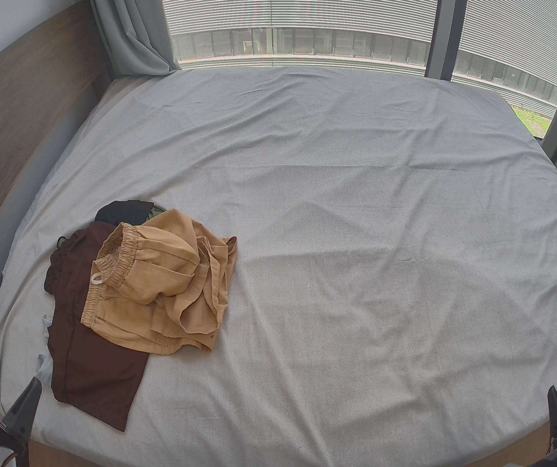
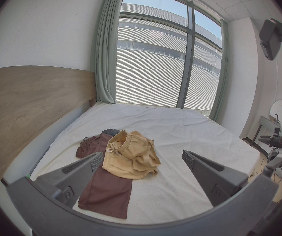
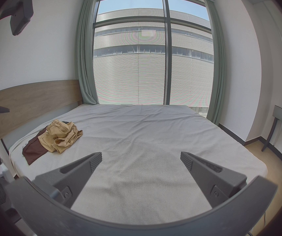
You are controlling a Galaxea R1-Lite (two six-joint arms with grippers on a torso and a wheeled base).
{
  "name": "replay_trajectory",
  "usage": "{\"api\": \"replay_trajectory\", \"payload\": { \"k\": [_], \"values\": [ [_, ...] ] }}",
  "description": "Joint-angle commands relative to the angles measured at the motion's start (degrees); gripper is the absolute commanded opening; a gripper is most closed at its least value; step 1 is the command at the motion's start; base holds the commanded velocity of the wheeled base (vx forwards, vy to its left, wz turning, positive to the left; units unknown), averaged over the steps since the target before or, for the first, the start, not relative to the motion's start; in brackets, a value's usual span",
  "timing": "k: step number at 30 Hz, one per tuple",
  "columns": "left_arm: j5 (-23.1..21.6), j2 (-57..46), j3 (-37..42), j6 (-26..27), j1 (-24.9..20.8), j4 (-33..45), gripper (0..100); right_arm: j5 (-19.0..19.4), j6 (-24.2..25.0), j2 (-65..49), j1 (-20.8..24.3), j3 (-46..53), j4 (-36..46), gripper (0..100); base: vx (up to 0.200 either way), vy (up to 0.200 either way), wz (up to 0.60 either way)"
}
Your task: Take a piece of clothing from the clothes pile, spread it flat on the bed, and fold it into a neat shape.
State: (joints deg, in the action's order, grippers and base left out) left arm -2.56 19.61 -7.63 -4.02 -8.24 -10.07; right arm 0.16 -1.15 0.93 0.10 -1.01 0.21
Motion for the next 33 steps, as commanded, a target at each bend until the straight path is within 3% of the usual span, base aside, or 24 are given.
{"api": "replay_trajectory", "payload": {
  "k": [1, 8, 11, 17, 22, 33],
  "values": [
    [0.0, 14.7, -1.9, -0.9, -2.6, -8.7, 100, 0.0, 0.0, -0.9, 0.0, 0.9, 0.1, 100, 0.000, 0.000, 0.00],
    [-0.2, 26.2, -3.9, -0.5, -3.1, -18.6, 100, -0.1, 0.4, -0.9, 0.0, 0.9, 0.0, 100, 0.000, 0.000, 0.00],
    [-4.1, 33.1, -5.7, -1.5, -6.5, -20.3, 100, -0.1, 0.4, -0.9, 0.0, 1.0, -0.1, 100, 0.000, 0.000, 0.00],
    [-7.7, 41.6, -9.9, -5.0, -6.7, -22.2, 100, -0.1, 0.4, -0.9, 0.0, 0.9, -0.1, 100, 0.000, 0.000, 0.00],
    [-14.3, 49.0, -15.0, -5.1, -6.4, -24.5, 100, -0.1, 0.4, -0.9, 0.0, 0.9, -0.1, 100, 0.000, 0.000, 0.00],
    [-16.1, 56.6, -17.3, -4.2, -4.6, -29.8, 100, -0.2, 0.9, -0.9, 0.0, 0.9, -0.1, 100, 0.000, 0.000, 0.00]
  ]
}}
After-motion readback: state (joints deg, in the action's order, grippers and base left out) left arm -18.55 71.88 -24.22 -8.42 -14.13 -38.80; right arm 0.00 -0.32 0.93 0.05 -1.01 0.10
